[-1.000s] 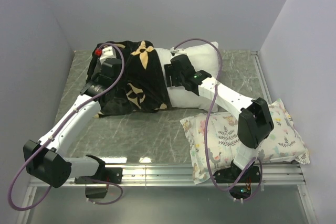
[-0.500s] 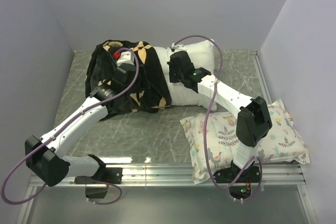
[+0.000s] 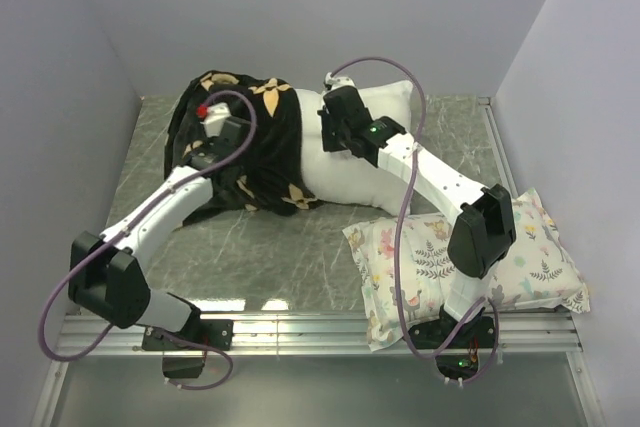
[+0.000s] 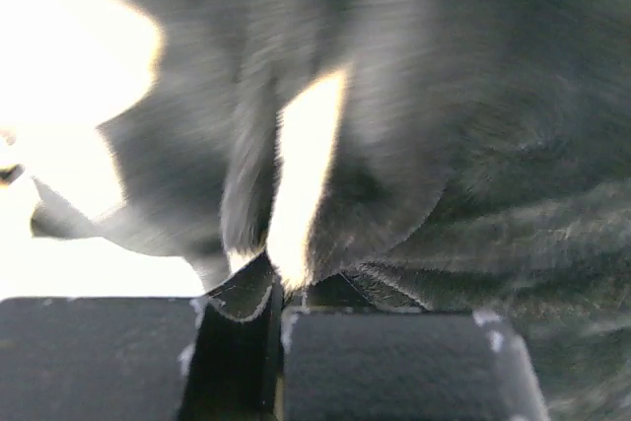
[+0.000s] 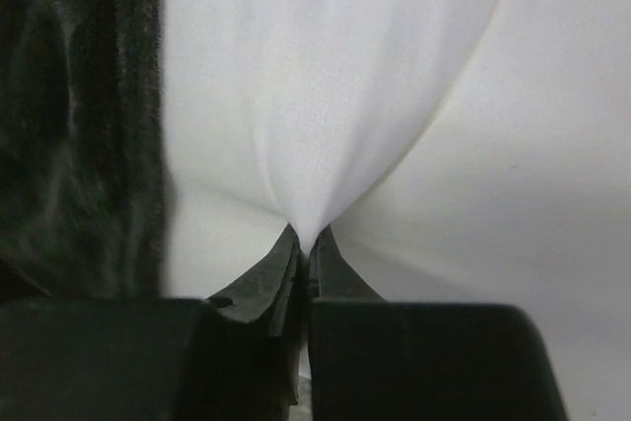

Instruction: Remove the pillowcase from the pillow

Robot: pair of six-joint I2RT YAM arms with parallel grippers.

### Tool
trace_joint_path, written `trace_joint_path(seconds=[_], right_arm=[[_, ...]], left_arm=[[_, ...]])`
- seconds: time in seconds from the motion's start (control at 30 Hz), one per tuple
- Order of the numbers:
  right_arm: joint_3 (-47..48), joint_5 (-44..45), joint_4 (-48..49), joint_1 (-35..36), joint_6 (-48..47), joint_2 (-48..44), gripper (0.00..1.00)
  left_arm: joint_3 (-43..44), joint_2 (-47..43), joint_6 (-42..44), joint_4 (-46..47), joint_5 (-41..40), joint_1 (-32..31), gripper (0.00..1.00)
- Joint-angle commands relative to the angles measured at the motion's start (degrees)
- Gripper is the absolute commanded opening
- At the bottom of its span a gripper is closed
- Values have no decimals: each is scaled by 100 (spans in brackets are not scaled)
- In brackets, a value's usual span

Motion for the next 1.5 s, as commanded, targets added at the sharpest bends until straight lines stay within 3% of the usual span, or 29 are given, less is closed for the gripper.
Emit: trace_joint_path(seconds=[0.0,0.2,0.3,0.43,0.53,0.67,0.73,0.77,0.87,1.07,1.27,1.4,1.43,1.47], right_arm=[[566,317,-526,-343,-73,-52,0],[1331,274,-983,-1064,6,0,0],[1376,89,-957,-1319,102,-35,0],[1280,-227,-904,-1355,173,-61,0],[1016,-272,-711,-1171,147,-201,0],[621,-71,-527,-758,6,-351,0],[515,132,-491,-495,-73,-482,22],[375,272,-421,-406,-126,-553,45],[-63,430,-185,-55,-222,-974,69],[-1565,633,702,858,-372,-1819,83],[-2429,615,1817,1211,-320,-1442,89],[-2351,931,2154,1194,-276,-425,89],[-2246,967,2163,1186,-249,-274,87],[-2219,994,2181,1177,-206,-150,78]], left_arm=[[185,-764,182,-243,-397,1118,0],[-131,-1617,403,-164,-117,3061,0],[-420,-1882,429,11,155,3529,0],[-782,-1874,447,152,541,3566,0],[-1299,-1926,429,598,1560,3470,0],[-1898,-2041,236,802,1404,2846,0],[-2013,-2050,122,803,1334,2592,0],[-2030,-2058,96,803,1317,2530,0],[-1943,-2120,122,759,1307,2511,0],[-1864,-2331,201,838,1580,2467,2],[-1714,-2313,306,776,1686,2397,2],[-1591,-2278,377,741,1782,2353,2],[-1556,-2287,403,733,1800,2344,2],[-1443,-2287,482,689,1817,2344,3]])
